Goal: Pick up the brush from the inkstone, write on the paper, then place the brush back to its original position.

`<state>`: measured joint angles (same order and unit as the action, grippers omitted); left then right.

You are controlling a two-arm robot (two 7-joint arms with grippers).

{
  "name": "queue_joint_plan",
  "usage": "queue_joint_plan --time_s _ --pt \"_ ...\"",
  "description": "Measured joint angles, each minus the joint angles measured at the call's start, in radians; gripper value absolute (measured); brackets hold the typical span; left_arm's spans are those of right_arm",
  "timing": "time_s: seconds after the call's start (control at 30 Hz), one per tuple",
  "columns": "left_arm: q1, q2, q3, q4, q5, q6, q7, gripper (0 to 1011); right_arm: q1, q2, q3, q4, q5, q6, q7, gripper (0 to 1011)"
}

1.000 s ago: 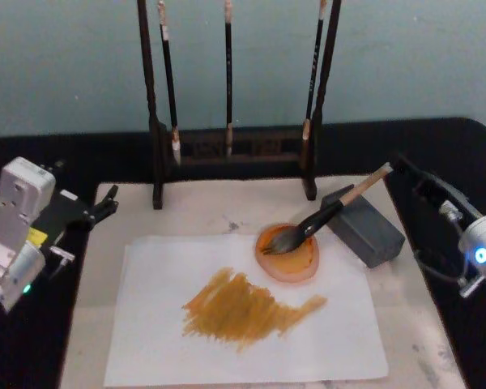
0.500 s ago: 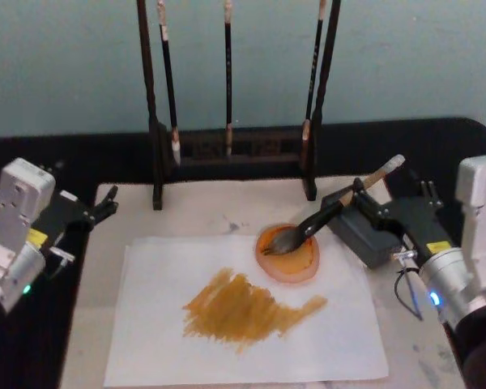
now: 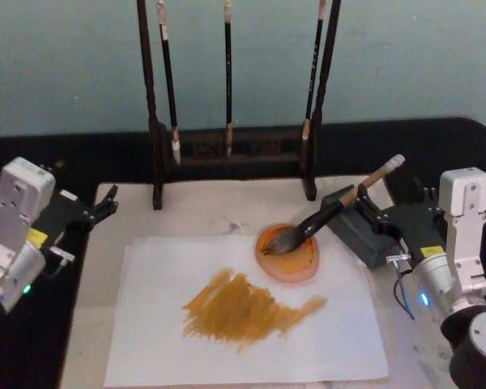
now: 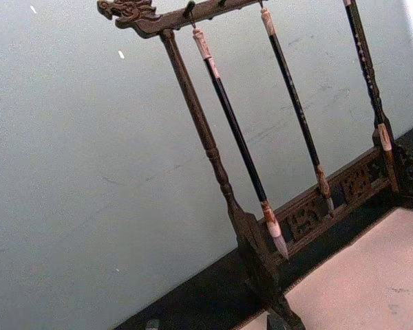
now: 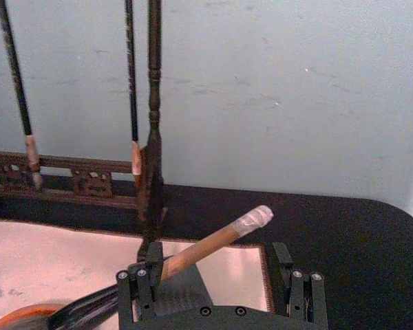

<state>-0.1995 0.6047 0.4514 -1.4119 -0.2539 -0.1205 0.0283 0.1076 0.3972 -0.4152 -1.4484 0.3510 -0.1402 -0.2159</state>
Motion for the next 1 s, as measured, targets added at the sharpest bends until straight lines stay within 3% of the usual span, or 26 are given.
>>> queue_joint_plan --time_s 0.3,1.0 --pt "0.0 0.0 0.0 0.0 0.0 0.0 0.0 1010 0.014 -0.02 0.03 0.028 0.01 0.023 0.018 1000" --pt "0.0 0.0 0.0 0.0 0.0 0.0 0.0 1010 0.011 -0.017 0.025 0.023 0.011 0.019 0.015 1000"
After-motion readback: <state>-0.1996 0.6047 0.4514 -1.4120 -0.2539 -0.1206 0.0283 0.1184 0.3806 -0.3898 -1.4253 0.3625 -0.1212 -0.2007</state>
